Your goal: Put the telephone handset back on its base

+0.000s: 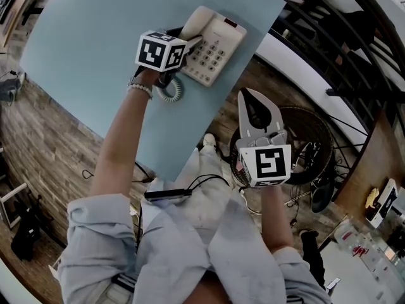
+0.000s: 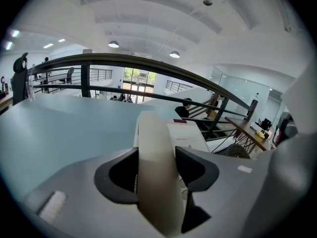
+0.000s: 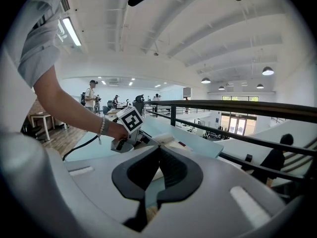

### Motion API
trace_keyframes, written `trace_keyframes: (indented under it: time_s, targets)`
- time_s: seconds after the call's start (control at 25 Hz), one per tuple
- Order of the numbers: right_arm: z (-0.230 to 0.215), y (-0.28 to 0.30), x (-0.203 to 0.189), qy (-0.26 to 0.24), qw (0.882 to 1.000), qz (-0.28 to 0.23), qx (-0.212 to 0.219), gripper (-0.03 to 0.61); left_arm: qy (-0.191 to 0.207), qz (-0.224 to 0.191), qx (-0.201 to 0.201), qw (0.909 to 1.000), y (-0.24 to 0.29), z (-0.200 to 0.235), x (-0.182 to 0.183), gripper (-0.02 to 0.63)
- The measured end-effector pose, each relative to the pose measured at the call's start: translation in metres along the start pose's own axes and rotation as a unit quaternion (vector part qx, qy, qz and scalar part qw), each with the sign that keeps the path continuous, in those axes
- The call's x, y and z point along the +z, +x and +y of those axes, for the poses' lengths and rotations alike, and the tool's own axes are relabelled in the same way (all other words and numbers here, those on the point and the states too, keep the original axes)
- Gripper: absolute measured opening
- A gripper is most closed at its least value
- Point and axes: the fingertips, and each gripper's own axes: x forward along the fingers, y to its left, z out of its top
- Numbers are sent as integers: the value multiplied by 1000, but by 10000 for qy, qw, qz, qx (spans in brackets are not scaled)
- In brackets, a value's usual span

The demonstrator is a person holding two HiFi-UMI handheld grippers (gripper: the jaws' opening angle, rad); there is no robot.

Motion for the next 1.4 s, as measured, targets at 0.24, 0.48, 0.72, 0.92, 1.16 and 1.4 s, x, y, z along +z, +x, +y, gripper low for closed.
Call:
trace_keyframes:
  time_s: [0.24,0.48,0.72,0.92,1.16,1.4]
  targets:
    - [3,-5,4,-11,10000,-35,-29,8,-100,-377,138,9991,-21,4,9,210]
    - [13,-11,8,-133,9999,-43,44,7,-15,-929,159,9955,-62,-2,17,195]
    - [29,-18,24,-221,9996,-157,81,7,30,-1414,420,9891,-114,-12,20,32]
    - [42,-26,36,-300,9991,-261,119,6,184,-1587,495,9859,-150,-32,12,5]
    - [57,-37,47,-439,9983,-321,211,7,776,-1628,465,9825,-189,-75,3,5]
    - [70,-50,59,-581,9969,-436,315,6,978,-1862,636,9756,-232,-104,2,5]
